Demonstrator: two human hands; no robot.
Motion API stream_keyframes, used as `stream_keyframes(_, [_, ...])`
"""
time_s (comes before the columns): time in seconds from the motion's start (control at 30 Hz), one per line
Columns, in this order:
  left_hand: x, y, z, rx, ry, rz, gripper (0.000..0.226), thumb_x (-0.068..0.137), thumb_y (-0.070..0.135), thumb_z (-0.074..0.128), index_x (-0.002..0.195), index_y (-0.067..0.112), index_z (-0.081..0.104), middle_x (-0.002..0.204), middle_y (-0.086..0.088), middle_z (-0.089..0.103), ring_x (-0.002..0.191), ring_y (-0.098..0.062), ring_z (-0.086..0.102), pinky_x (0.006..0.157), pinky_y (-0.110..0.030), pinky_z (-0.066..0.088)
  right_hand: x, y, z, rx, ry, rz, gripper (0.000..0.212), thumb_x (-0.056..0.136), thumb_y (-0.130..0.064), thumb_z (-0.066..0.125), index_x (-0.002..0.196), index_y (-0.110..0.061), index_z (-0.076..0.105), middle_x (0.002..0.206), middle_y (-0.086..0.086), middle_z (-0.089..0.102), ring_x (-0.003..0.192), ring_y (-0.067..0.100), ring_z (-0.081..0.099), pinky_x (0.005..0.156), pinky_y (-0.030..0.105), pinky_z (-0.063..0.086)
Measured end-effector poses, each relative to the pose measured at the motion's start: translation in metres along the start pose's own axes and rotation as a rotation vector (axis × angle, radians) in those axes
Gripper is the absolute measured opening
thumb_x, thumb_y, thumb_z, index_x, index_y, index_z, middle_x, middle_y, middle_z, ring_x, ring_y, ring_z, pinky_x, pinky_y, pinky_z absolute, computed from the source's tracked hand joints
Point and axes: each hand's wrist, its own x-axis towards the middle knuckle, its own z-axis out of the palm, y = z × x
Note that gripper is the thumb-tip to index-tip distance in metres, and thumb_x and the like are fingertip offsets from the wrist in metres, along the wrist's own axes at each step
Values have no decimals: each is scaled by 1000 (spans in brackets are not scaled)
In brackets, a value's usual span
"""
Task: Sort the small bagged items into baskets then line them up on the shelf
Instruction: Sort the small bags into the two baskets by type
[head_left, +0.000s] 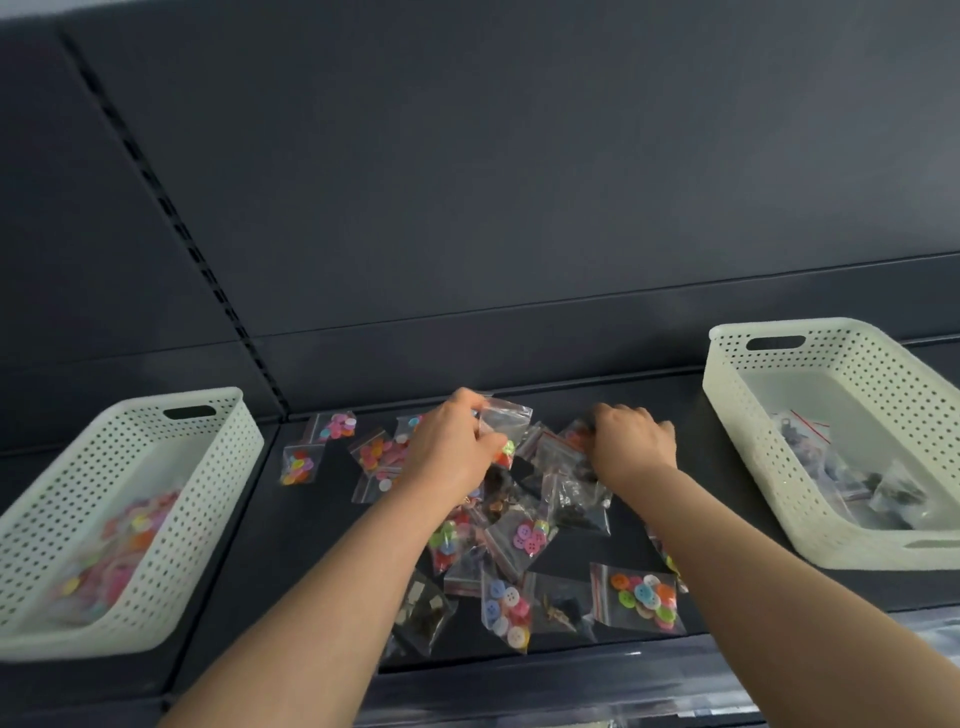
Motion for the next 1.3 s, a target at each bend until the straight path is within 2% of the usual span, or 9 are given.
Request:
stream_keyframes(0.13, [-4,-5,-3,10,23,-4,37,91,30,66,125,22,54,101,9,70,86,-9,64,73,-33,55,6,1,-2,41,-1,55,15,89,-30,57,99,-25,66,100,-1,64,97,23,58,78,35,29])
stream_keyframes(0.27, [-5,-11,-8,41,55,-7,31,93,31,61,123,23,55,106,8,67,90,-11,62,69,-29,51,1,0,-12,145,57,33,19,89,-42,60,97,-27,65,104,-1,61,105,24,54,81,36,33])
stream_keyframes(0.43, [-8,-22,-28,47,114,-29,29,95,26,57,124,21,55,101,10,68,93,-14,61,77,-37,54,-11,-34,-27,381,187,-80,14,94,-29,55,106,-23,58,104,-3,64,93,22,59,77,35,43])
stream_keyframes(0.53, [-15,-38,-48,49,164,-46,31,94,28,59,124,22,54,98,12,68,89,-11,62,71,-31,51,-20,-71,-35,460,239,-187,20,93,-27,56,112,-23,59,103,-6,66,93,19,62,73,32,46])
stream_keyframes(0.7, [-35,-86,-102,56,293,-143,30,91,31,61,119,23,55,100,8,70,97,-19,63,76,-35,50,-38,-150,-36,550,129,-338,15,90,-27,60,105,-22,61,87,-9,67,80,16,60,65,25,39])
stream_keyframes(0.83, [-57,-146,-155,119,428,-272,27,94,29,56,120,22,54,102,2,71,95,-23,64,78,-39,52,-53,-221,-28,589,57,-459,14,89,-22,60,102,-22,62,86,-7,70,82,16,64,68,28,48])
stream_keyframes(1.0, [-85,-217,-202,204,377,-448,38,94,29,56,132,23,51,111,3,70,101,-23,64,82,-40,53,-70,-302,-19,647,21,-560,12,90,-25,58,102,-25,61,78,-16,65,79,8,62,68,28,50])
stream_keyframes(1.17, [-96,-250,-214,159,303,-436,30,94,25,58,124,28,60,114,13,67,105,-13,62,90,-35,51,-75,-361,-6,530,-49,-638,32,93,-30,52,124,-27,58,103,-8,69,94,14,62,75,29,51])
stream_keyframes(1.3, [-86,-252,-212,135,277,-353,26,94,25,59,120,27,62,113,14,67,103,-10,62,91,-33,51,-71,-358,5,450,25,-644,29,94,-22,52,121,-28,62,116,-8,66,106,14,59,84,32,51])
